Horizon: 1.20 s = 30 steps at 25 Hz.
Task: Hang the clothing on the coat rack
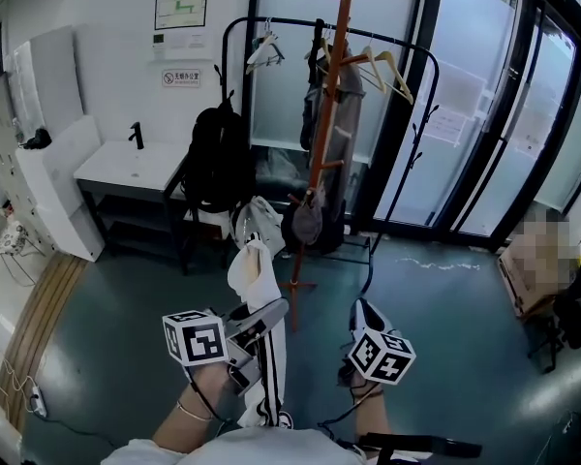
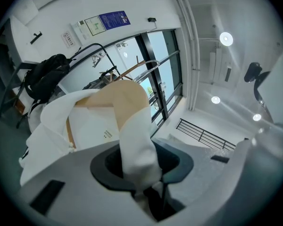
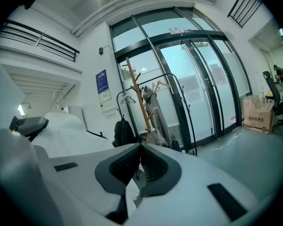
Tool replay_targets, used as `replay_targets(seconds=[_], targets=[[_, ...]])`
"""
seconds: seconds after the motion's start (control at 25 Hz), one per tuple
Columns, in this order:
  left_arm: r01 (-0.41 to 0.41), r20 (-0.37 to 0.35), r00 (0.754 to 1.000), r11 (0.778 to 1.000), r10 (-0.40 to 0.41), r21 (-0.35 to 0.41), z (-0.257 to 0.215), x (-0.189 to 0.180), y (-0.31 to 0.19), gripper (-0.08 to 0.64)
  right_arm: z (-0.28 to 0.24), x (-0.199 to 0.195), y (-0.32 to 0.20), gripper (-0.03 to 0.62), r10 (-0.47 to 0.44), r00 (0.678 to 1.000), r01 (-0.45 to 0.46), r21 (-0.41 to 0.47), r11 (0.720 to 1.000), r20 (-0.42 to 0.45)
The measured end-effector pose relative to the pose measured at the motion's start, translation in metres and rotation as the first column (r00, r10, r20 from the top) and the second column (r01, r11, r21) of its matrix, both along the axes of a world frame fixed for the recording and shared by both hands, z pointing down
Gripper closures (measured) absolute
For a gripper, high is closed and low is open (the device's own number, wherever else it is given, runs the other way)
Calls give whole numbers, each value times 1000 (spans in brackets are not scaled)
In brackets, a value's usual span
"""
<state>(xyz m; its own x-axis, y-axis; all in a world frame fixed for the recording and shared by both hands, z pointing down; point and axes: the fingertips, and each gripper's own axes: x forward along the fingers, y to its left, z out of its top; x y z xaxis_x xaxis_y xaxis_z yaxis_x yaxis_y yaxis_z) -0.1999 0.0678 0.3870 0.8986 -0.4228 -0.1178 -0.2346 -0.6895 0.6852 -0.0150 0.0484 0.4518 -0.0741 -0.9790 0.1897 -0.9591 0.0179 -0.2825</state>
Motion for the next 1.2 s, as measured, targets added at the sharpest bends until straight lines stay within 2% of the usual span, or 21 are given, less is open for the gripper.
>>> replay_targets(seconds=[0.2, 0.56, 0.8, 1.2], targets=[[35, 20, 999, 999, -36, 32, -4, 24, -34, 437, 6, 26, -37, 569, -18, 1000, 18, -5, 1000, 19], [75, 7, 997, 997, -75, 28, -9, 54, -89, 439, 6, 62, -99, 569, -51, 998, 51, 10, 999, 48], [91, -4, 996, 996, -91, 4, -3, 67, -107, 439, 18, 83, -123, 569, -56, 995, 57, -8, 998, 78], [100, -13, 995, 995, -100, -30, -2, 81, -123, 439, 32, 95, -140, 569, -75, 991, 81, -49, 996, 111]])
